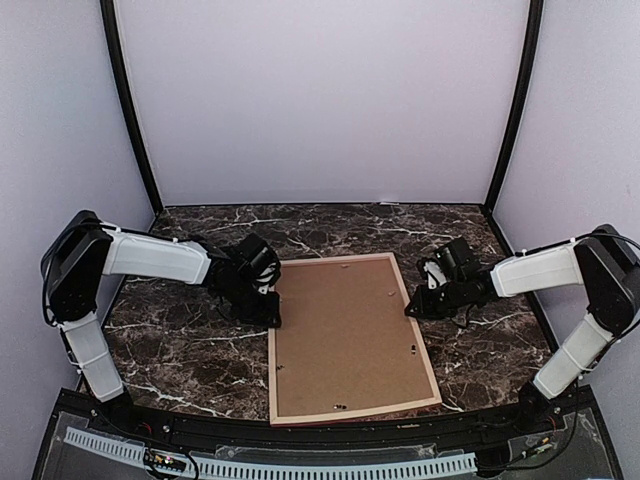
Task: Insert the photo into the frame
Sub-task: Hold the photo frame at the center of the board, then press the fastener onto the backboard.
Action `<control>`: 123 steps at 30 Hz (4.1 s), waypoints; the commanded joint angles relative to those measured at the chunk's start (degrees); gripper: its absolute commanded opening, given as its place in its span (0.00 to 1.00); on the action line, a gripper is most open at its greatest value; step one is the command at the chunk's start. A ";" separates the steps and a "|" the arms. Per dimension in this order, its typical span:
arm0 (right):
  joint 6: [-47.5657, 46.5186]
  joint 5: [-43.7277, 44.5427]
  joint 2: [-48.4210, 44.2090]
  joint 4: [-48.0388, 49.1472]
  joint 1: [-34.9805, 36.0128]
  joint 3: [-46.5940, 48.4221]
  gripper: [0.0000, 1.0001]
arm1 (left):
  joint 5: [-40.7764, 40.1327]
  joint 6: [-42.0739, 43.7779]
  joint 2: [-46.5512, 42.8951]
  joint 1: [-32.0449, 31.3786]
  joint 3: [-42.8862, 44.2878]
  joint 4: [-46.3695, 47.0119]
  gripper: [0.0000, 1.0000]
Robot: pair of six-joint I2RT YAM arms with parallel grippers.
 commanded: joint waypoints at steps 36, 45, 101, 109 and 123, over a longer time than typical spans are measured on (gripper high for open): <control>14.48 6.28 -21.34 -7.77 12.66 -14.40 0.65 | -6.31 -2.52 0.14 -0.58 0.28 -1.42 0.18; 15.71 9.55 -17.58 -8.01 16.25 -12.91 0.61 | -6.12 -2.39 0.14 -0.62 0.64 -1.45 0.18; 5.31 5.20 -14.60 -18.17 21.77 -9.92 0.30 | -6.19 -2.52 -0.12 -0.62 0.57 -2.59 0.18; 3.94 1.84 -12.66 -17.55 21.80 -9.87 0.27 | -6.47 -2.64 -0.38 -0.61 0.33 -2.64 0.18; 6.61 4.42 -15.84 -19.70 19.87 -8.70 0.56 | -6.76 -3.37 -0.71 -0.59 -0.33 -2.01 0.18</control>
